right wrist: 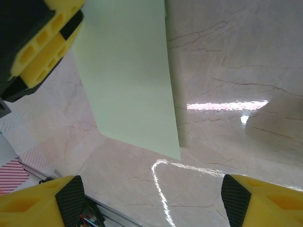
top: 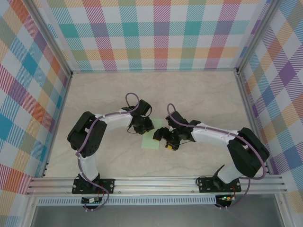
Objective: Fold a paper plane with a square sheet of paper (pick it up from the middle)
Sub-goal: Third fold the triangle at the center of the table.
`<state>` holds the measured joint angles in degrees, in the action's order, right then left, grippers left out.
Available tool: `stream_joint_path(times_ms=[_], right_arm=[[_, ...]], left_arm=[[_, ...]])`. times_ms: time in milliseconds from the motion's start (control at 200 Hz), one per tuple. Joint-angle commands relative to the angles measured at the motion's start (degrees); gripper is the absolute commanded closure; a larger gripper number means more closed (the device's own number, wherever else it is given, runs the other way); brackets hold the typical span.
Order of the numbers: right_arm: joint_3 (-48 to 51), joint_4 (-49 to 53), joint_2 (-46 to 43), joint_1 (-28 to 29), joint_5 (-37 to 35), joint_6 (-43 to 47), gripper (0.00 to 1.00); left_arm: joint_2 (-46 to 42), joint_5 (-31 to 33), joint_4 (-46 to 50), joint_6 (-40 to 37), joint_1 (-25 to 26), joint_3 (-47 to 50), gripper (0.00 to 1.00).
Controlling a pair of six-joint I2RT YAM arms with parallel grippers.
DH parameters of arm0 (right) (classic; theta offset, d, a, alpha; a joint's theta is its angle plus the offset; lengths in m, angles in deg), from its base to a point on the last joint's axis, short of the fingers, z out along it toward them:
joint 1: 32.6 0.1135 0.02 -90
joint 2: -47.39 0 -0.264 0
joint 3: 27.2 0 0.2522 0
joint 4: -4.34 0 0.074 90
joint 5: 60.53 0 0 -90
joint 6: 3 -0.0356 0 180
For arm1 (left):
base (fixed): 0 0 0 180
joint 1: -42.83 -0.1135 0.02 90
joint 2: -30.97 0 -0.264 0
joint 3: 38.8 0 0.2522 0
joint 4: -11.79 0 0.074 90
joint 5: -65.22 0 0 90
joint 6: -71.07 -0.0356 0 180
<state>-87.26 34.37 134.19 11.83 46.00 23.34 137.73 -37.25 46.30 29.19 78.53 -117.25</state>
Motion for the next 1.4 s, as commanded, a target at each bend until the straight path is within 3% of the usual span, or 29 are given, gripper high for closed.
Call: stream_joint_path(times_ms=[0,370,550,810,1275,1395], right_arm=[[0.7,-1.9,1.0,0.7,-0.2,-2.3,0.23],[-0.4,-5.0,5.8,1.5,0.9,-3.4,0.32],[-0.3,-8.2,7.6,1.8,2.6,-3.8,0.44],[-0.9,-8.2,9.1,2.2,3.0,-3.8,0.46],[2.9,-12.8,5.3,2.7,1.4,-6.9,0.59],[4.0,-13.6,4.3,2.7,-0.2,-8.7,0.66]], left_arm=[[1.3,-1.1,-0.2,-1.3,-0.6,-0.9,0.71],[2.2,-1.1,-1.0,0.5,-1.0,2.5,0.71],[2.1,-1.4,-0.8,0.3,-1.0,2.4,0.71],[2.1,-1.6,-0.9,0.2,-1.0,2.4,0.71],[1.7,-1.7,-1.1,0.3,-1.1,3.2,0.71],[1.5,-1.7,-1.1,0.2,-1.1,3.1,0.71]])
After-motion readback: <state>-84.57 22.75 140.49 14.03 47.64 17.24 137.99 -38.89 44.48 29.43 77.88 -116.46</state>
